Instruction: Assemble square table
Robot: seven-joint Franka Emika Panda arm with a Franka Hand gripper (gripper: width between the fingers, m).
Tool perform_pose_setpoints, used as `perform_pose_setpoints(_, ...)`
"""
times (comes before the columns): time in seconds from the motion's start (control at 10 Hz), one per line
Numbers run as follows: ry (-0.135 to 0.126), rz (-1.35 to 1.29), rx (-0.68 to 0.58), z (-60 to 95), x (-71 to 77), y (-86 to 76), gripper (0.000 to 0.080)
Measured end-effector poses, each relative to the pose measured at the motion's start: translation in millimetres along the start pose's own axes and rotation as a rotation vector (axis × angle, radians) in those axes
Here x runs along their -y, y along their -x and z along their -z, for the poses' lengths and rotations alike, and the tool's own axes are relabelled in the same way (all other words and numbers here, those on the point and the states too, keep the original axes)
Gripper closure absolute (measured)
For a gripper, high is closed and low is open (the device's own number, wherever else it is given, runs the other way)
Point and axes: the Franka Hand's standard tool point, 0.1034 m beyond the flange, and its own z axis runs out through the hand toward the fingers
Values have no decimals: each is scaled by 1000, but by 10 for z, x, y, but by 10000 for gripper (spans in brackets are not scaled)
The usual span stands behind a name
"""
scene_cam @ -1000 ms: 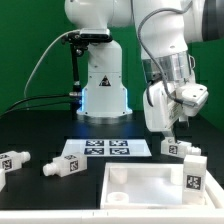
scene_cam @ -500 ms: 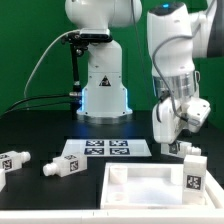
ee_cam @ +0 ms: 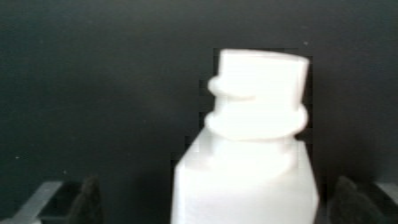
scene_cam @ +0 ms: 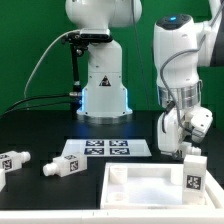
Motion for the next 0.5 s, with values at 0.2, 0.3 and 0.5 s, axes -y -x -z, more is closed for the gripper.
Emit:
perform_pose_setpoints(0.2, 1, 0, -2, -8, -1, -7, 398)
perform_pose_setpoints(0.3, 1, -12, -2, -11, -2, -8, 518)
perform_pose_setpoints(0.5, 5, -7, -4, 0, -3, 13, 518)
